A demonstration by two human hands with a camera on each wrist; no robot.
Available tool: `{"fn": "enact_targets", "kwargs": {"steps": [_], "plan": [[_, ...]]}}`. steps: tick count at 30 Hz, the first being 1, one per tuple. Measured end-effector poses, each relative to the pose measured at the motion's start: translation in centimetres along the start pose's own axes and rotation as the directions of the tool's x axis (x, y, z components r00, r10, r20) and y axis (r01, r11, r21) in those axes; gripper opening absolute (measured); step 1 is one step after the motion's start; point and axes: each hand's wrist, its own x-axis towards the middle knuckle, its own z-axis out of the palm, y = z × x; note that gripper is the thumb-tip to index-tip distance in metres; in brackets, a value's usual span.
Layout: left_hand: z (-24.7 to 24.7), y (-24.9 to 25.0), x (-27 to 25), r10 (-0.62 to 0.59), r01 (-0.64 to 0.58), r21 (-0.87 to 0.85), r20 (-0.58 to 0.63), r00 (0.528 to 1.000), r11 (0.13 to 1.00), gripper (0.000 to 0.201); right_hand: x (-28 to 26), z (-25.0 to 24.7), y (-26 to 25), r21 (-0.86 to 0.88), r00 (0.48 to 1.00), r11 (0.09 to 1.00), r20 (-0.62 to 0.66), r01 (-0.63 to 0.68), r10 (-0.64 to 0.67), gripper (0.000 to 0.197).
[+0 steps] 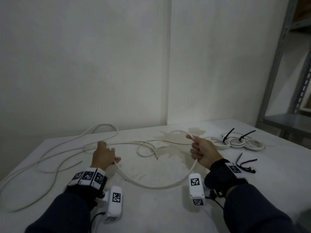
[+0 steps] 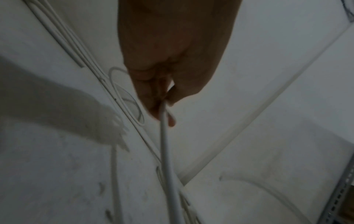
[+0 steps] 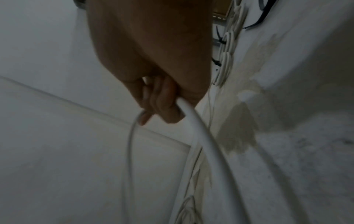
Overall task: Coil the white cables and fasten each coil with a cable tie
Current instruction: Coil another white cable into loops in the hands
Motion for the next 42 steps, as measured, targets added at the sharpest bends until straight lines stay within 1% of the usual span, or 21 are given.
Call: {"fn": "enact_targets", "kwargs": {"steps": [2, 5, 7, 8, 10, 11, 13, 14, 15, 16, 17, 20, 21, 22, 24, 28, 32, 35, 37, 39, 42], "plan": [[-0.1, 0.7, 0.1, 0.182, -0.184, -0.042, -0.056, 0.982, 0.982, 0.035, -0.5, 1.4, -0.7, 0.019, 0.991, 0.998, 0.117, 0.065, -0.066, 0.023], [-1.0, 1.8, 0.1, 0.280, -0.277, 0.076, -0.031, 0.960, 0.958, 0.038, -0.7, 2.8, -1.1, 0.022, 0.991, 0.993, 0.076, 0.112, -0.113, 0.023], [-1.9, 1.4, 0.3, 0.177, -0.201, 0.473, 0.095, 0.980, 0.858, 0.039, -0.4, 3.1, -0.8, 0.021, 0.996, 0.996, 0.028, 0.089, -0.090, 0.021], [-2.5, 1.1, 0.2, 0.024, -0.112, 0.663, 0.141, 0.990, 0.740, 0.046, -0.3, 3.2, -0.5, 0.039, 0.997, 0.996, -0.001, 0.077, -0.077, 0.022], [-3.2, 0.8, -0.3, -0.177, -0.003, 0.874, 0.101, 0.979, 0.485, 0.066, 0.2, 3.3, 0.1, 0.146, 0.997, 0.987, -0.050, 0.064, -0.057, 0.022], [-3.4, 1.2, -1.0, -0.179, 0.025, 0.898, 0.060, 0.982, 0.439, 0.070, 0.4, 3.4, 0.4, 0.222, 0.997, 0.973, -0.062, 0.060, -0.047, 0.021], [-3.6, 2.3, -2.4, -0.016, -0.015, 0.893, 0.024, 1.000, 0.450, 0.057, 0.6, 3.9, 1.0, 0.360, 0.997, 0.931, -0.071, 0.053, -0.030, 0.020], [-3.5, 3.0, -3.1, 0.054, -0.096, 0.858, 0.079, 0.995, 0.504, 0.046, 0.6, 4.3, 1.2, 0.410, 0.997, 0.911, -0.069, 0.052, -0.026, 0.019], [-3.5, 3.6, -3.7, 0.057, -0.182, 0.763, 0.187, 0.981, 0.620, 0.036, 0.6, 4.8, 1.4, 0.448, 0.997, 0.892, -0.069, 0.052, -0.024, 0.019], [-3.3, 4.2, -4.6, -0.029, -0.190, 0.618, 0.327, 0.945, 0.763, 0.035, 0.6, 5.4, 1.6, 0.480, 0.998, 0.876, -0.063, 0.049, -0.021, 0.019], [-3.2, 4.7, -5.8, -0.153, -0.134, 0.504, 0.487, 0.860, 0.853, 0.040, 0.6, 6.0, 1.9, 0.507, 0.998, 0.861, -0.054, 0.043, -0.018, 0.020], [-2.7, 5.2, -8.3, -0.328, -0.019, 0.393, 0.792, 0.514, 0.919, 0.056, 0.4, 7.8, 2.3, 0.587, 1.000, 0.810, -0.023, 0.010, 0.004, 0.020], [-2.5, 4.9, -8.6, -0.344, 0.007, 0.380, 0.829, 0.440, 0.925, 0.060, 0.2, 8.4, 2.5, 0.611, 1.000, 0.791, -0.010, -0.004, 0.012, 0.019], [-2.2, 4.6, -8.9, -0.355, 0.046, 0.369, 0.843, 0.404, 0.928, 0.063, 0.0, 8.8, 2.6, 0.634, 1.000, 0.774, 0.000, -0.014, 0.018, 0.019], [-1.7, 4.0, -9.0, -0.372, 0.177, 0.327, 0.820, 0.435, 0.928, 0.069, -0.3, 9.3, 2.7, 0.653, 1.000, 0.757, 0.006, -0.017, 0.018, 0.020], [-1.2, 2.6, -8.3, -0.349, 0.432, 0.063, 0.699, 0.624, 0.899, 0.064, -0.5, 9.1, 2.8, 0.640, 0.999, 0.768, 0.001, -0.029, 0.037, 0.021], [-0.2, 1.7, -7.4, -0.184, 0.409, -0.365, 0.517, 0.836, 0.836, 0.043, -0.6, 8.5, 3.9, 0.593, 0.991, 0.794, 0.068, -0.132, 0.113, 0.018], [0.7, 1.6, -6.6, -0.117, 0.287, -0.712, 0.279, 0.953, 0.641, 0.020, -1.0, 8.4, 5.2, 0.531, 0.978, 0.822, 0.132, -0.205, 0.159, 0.018], [0.9, 1.6, -5.6, -0.118, 0.195, -0.815, 0.156, 0.981, 0.545, 0.011, -1.2, 8.2, 6.2, 0.533, 0.967, 0.808, 0.163, -0.253, 0.195, 0.016], [1.1, 1.2, -4.7, -0.136, 0.170, -0.787, 0.110, 0.985, 0.593, 0.017, -1.0, 8.0, 7.1, 0.559, 0.962, 0.783, 0.160, -0.271, 0.219, 0.016], [1.4, 0.0, -4.0, -0.136, 0.196, -0.712, 0.142, 0.981, 0.675, 0.022, 0.0, 8.4, 7.6, 0.557, 0.969, 0.796, 0.080, -0.238, 0.233, 0.012]]}}
